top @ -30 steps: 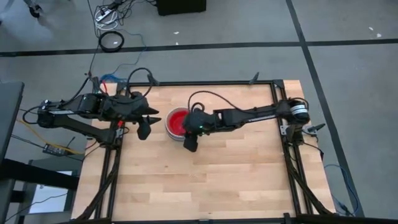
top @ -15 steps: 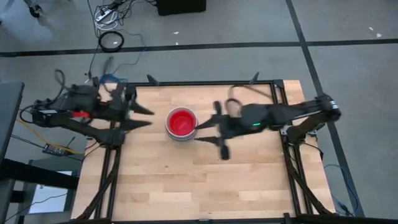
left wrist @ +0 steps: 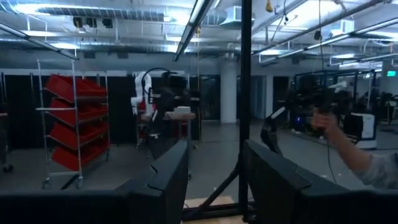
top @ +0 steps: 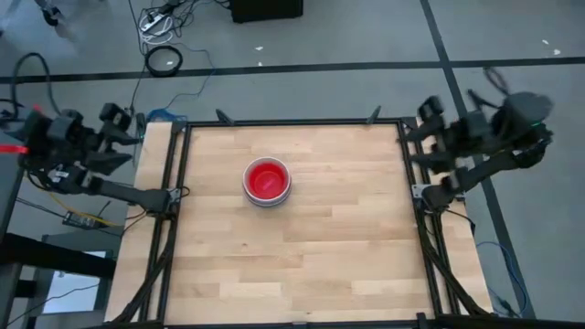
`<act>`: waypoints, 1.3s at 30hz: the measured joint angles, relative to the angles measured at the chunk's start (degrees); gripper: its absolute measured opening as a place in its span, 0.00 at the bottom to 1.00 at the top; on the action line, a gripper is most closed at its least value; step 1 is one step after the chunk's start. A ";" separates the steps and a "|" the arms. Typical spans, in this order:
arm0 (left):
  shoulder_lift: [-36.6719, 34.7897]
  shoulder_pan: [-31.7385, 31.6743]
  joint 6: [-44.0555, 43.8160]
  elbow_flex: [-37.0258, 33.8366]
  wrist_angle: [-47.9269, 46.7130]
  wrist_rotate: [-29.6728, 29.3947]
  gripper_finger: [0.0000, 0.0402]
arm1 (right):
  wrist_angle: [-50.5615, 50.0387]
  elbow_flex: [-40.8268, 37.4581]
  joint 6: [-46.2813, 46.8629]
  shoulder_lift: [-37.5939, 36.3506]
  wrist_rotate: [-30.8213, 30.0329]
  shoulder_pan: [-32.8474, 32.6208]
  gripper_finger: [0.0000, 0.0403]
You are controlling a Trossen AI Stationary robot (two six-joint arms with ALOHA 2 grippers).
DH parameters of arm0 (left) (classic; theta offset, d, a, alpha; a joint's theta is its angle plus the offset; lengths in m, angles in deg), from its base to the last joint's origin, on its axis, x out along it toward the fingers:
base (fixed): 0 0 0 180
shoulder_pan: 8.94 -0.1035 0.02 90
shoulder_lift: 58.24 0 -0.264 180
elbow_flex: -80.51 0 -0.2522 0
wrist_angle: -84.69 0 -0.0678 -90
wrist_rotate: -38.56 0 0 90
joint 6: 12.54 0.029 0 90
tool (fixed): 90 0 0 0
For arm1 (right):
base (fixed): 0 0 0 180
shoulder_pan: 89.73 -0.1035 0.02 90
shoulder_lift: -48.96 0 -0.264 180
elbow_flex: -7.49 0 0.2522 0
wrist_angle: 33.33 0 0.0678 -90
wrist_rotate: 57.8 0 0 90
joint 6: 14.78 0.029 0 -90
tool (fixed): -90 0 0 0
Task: Nest bowls inside each other
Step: Return to Home Position
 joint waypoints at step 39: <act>-14.11 -2.86 1.80 -3.26 -18.11 -16.77 0.40 | 2.10 -3.82 1.09 0.34 25.82 28.61 0.38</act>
